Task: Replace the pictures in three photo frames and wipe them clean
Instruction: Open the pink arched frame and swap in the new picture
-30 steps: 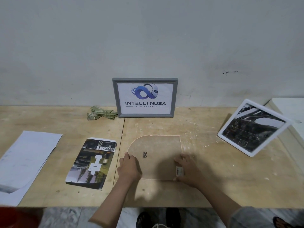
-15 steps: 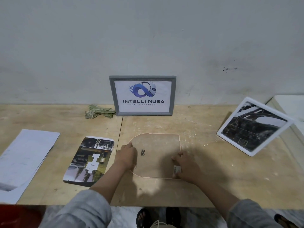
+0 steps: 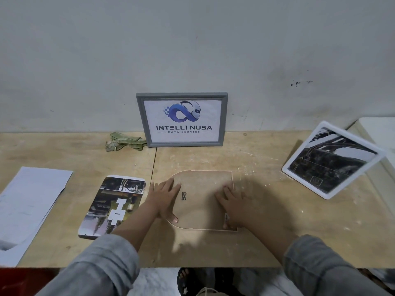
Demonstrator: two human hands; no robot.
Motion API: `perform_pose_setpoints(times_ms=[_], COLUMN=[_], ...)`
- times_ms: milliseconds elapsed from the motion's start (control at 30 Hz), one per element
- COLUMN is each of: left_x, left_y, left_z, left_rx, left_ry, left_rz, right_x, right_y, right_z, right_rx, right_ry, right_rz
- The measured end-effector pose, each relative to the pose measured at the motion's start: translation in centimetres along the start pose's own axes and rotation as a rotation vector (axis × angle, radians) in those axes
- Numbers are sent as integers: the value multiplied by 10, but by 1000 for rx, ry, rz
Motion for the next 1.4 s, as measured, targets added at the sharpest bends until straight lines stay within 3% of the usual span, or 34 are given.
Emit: perform_pose_setpoints(times_ms=[367, 833, 1067, 1233, 1400], left_x=[4, 32, 51, 24, 24], left_y=[12, 2, -35, -44, -42], left_z=[9, 15, 36, 26, 14], left_rx=[91, 103, -194, -469, -689], left_ry=[-10, -241, -558, -1007, -1280], left_rz=[-36, 10, 133, 488, 438], right_x=[-10, 0, 33, 39, 28], right_y=[33, 21, -11, -17, -13], right_z=[-11, -6, -17, -22, -8], right_rx=[-19, -1, 206, 325, 526], right_ry=[129, 437, 742, 948, 1094], right_rz=[-107, 65, 255, 316, 347])
Point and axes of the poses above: each hand's wrist, its own y-axis towards the middle knuckle, its own x-axis out of the palm, z = x × y, the point moved 4 cm from there along y, towards the middle knuckle, and after that the axes turned 5 degrees about y, right-handed, at the moved point
